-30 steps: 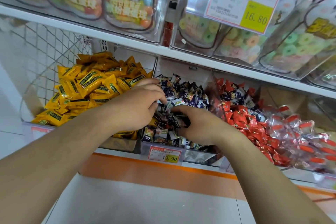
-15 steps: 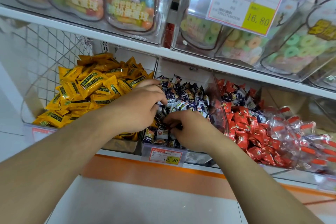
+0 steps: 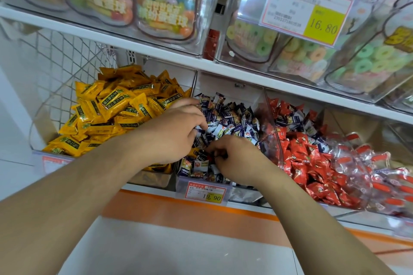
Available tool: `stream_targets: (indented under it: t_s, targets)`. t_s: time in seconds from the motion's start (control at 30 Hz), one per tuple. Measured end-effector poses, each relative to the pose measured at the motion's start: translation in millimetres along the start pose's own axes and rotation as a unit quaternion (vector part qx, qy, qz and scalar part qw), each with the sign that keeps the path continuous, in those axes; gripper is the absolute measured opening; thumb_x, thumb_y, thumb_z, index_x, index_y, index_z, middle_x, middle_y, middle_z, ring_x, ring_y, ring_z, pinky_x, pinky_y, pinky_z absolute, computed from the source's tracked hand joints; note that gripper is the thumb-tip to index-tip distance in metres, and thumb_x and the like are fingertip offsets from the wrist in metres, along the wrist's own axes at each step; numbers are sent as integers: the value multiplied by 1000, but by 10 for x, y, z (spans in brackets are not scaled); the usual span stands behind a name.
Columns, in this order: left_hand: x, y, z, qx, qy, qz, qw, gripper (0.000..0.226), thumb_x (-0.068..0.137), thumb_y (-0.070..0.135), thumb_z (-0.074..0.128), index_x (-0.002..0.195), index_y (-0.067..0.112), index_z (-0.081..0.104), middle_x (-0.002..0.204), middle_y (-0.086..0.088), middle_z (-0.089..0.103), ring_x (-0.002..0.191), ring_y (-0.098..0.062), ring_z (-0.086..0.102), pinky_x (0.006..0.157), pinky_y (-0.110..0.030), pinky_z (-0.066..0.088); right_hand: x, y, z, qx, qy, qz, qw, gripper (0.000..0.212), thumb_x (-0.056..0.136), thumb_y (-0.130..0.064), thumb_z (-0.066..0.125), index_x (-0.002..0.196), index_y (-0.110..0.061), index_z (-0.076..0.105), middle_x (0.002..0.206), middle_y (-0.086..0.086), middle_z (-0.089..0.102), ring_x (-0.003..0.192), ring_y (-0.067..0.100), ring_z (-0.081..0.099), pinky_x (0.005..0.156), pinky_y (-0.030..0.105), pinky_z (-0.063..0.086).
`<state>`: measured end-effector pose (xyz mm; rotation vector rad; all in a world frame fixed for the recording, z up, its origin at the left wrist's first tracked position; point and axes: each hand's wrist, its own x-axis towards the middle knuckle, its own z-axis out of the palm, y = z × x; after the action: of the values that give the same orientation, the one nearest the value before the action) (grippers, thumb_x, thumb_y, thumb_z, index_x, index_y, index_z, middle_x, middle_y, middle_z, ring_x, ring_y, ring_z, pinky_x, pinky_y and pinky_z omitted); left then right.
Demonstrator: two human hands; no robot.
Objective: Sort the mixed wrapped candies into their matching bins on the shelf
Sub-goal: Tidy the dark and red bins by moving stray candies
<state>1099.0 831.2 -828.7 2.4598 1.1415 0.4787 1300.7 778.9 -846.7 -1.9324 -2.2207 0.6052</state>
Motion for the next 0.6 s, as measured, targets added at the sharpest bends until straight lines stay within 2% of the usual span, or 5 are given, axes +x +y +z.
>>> stream_targets:
  t_s: [0.23, 0.33, 0.43, 0.5, 0.6]
  targets:
    - [-11, 1, -3, -3, 1, 1, 1000, 31, 106, 13, 47, 127, 28, 65, 145, 21, 47, 150, 0, 8, 119, -18, 7, -6, 32, 8, -12, -2, 7, 1000, 40, 86, -6, 58, 113, -31, 74, 116, -8, 67, 105, 14, 63, 89, 33, 59]
    - [-9, -2, 0, 1, 0, 5, 1000, 32, 106, 13, 47, 128, 27, 65, 146, 19, 47, 151, -1, 8, 120, -19, 8, -25, 22, -32, 19, -14, 25, 999, 43, 88, -7, 59, 119, -32, 73, 121, -6, 70, 108, 15, 66, 90, 32, 59]
    - [0, 0, 12, 7, 4, 7, 1000, 32, 106, 13, 48, 128, 27, 65, 146, 18, 48, 151, -2, 9, 118, -17, 7, -50, 1, -51, 60, -25, 29, 997, 53, 89, -2, 54, 126, -37, 71, 125, -13, 70, 113, 10, 64, 93, 26, 56]
    - [4, 1, 18, 7, 8, 7, 1000, 32, 105, 12, 48, 127, 26, 66, 146, 18, 48, 150, -2, 9, 118, -17, 8, -52, -1, -50, 85, -30, 32, 995, 55, 89, 0, 54, 125, -38, 70, 119, -19, 71, 112, 4, 64, 95, 25, 56]
    - [0, 1, 19, 5, 11, 6, 1000, 32, 105, 11, 48, 126, 27, 67, 144, 19, 49, 150, -2, 10, 118, -16, 8, -35, 15, -36, 115, -32, 42, 992, 44, 90, -5, 61, 120, -36, 71, 102, -20, 71, 95, 0, 67, 85, 29, 60]
